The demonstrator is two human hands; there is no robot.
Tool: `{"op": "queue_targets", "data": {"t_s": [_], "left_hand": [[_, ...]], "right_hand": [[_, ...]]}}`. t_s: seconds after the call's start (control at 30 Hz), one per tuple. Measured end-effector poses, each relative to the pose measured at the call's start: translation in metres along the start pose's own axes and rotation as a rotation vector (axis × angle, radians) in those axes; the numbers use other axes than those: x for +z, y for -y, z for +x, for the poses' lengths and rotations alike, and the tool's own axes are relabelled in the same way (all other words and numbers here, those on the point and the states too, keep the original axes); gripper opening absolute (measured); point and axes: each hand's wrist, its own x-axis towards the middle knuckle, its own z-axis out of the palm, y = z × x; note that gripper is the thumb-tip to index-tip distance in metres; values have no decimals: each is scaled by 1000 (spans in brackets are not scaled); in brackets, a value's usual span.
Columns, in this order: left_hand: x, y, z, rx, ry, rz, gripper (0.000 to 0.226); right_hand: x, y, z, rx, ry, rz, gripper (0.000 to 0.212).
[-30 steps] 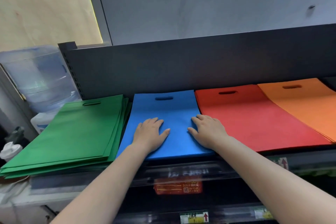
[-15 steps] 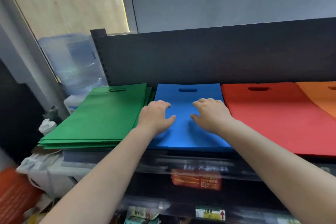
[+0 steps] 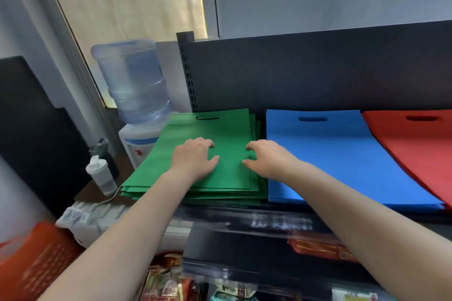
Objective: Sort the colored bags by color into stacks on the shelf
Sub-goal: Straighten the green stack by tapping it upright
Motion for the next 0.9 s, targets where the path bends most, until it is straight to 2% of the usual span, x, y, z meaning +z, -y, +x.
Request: {"op": "queue_targets", "data": {"t_s": [0.2,0.4,0.53,0.67,0.77,0.83,0.9], "left_hand": [[4,60,11,-56,3,-32,45],[11,114,23,-181,106,-139,57],[20,132,31,-306,180,-377,63],[22,138,36,-341,138,-570,62],[20,145,38,-426,103,-801,56],[19,151,36,-504,137,-961,50],[18,153,33,-547,187,-1019,41]], "right_hand": [[20,24,23,244,-8,125,55],[30,35,38,401,-98,215,64],[31,35,43,460,-141,286,67],[28,30,50,515,-193,439,64],[24,22,56,558,-213,623,63],[21,18,60,577,-201,746,58],[18,16,63,588,-182,844,56]]}}
